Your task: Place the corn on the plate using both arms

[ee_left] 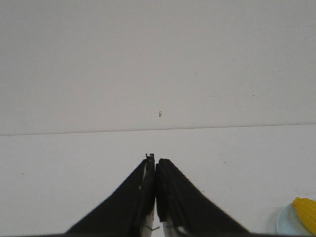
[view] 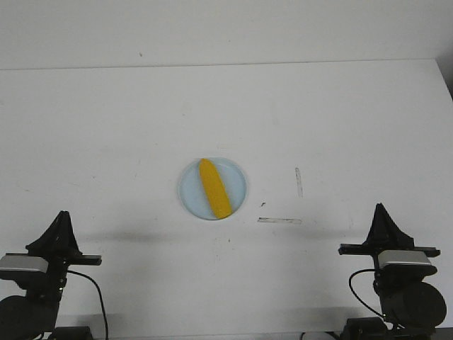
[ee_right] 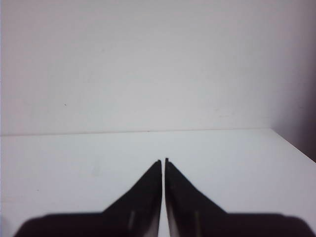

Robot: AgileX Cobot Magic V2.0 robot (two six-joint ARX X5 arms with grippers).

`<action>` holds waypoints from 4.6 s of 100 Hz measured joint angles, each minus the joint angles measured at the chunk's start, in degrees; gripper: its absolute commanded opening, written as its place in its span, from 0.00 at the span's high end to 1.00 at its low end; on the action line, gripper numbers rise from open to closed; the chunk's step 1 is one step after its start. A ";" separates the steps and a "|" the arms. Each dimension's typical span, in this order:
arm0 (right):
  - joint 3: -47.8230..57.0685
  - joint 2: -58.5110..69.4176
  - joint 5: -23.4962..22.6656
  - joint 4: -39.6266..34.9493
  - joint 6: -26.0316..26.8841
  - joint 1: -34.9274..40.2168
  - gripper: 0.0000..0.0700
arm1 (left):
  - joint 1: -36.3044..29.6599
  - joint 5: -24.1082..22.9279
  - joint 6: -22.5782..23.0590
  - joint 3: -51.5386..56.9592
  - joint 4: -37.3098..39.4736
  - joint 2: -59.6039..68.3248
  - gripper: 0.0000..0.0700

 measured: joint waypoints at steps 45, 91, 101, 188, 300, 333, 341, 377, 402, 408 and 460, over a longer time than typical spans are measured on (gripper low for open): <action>0.00 0.00 0.00 0.00 0.00 0.00 0.98 | 0.00 0.00 0.00 0.00 0.00 0.00 1.00; 0.00 0.00 0.00 0.00 0.00 0.00 0.98 | 0.15 -2.38 -0.04 -8.33 3.93 -1.64 1.00; 0.00 0.00 0.02 0.00 0.00 0.00 0.98 | 0.15 -2.38 -0.04 -12.39 7.17 -3.54 1.00; 0.00 0.00 0.02 0.00 0.00 0.00 0.98 | 0.13 -2.05 -0.04 -23.93 12.72 -8.28 1.00; -5.33 -3.96 -4.39 1.84 -0.02 0.00 0.98 | 0.13 -2.05 -0.04 -23.93 12.59 -8.28 1.00; -17.81 -8.26 -4.55 13.27 0.00 0.20 0.98 | 0.13 -2.03 -0.04 -23.93 12.57 -8.28 1.00; -20.90 -8.26 -4.52 17.25 0.00 0.85 0.98 | 0.13 -2.05 -0.04 -23.93 12.57 -8.28 1.00; -24.30 -8.28 -4.50 18.91 0.00 1.97 0.98 | 0.13 -2.05 -0.04 -23.93 12.57 -8.28 1.00; -24.30 -8.28 -4.50 19.17 0.00 1.97 0.98 | 0.13 -2.05 -0.04 -23.93 12.57 -8.28 1.00; -24.30 -8.28 -4.50 19.17 0.00 1.97 0.98 | 0.13 -2.05 -0.04 -23.93 12.57 -8.28 1.00; -24.30 -8.28 -4.50 19.17 0.00 1.97 0.98 | 0.13 -2.05 -0.04 -23.93 12.57 -8.28 1.00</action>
